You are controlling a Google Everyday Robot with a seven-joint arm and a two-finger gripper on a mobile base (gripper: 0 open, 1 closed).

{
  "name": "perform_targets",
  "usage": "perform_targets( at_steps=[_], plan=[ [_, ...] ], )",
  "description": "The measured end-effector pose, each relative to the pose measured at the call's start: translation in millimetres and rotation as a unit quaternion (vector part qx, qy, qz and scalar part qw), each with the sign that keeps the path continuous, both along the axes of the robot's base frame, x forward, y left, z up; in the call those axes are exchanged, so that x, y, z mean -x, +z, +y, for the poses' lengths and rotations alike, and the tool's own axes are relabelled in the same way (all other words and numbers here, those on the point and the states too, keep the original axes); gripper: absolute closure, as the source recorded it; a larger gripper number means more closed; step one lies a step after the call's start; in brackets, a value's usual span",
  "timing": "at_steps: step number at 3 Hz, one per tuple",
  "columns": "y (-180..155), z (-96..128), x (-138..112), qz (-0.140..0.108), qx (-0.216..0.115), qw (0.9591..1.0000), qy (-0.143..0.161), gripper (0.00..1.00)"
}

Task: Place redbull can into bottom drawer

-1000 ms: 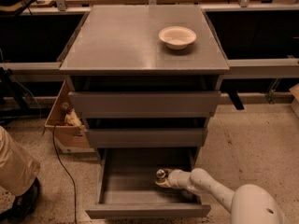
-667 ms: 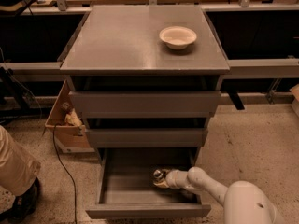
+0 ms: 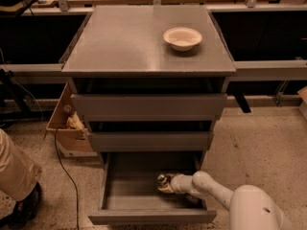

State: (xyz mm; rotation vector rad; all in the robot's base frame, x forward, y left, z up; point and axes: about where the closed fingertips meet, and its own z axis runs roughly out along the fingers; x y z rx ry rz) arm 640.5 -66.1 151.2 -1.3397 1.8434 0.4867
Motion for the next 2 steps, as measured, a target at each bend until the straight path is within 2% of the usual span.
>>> perform_targets(
  at_steps=[2],
  plan=[
    [-8.0, 7.2, -0.9, 0.007, -0.007, 0.9999, 0.013, 0.26]
  ],
)
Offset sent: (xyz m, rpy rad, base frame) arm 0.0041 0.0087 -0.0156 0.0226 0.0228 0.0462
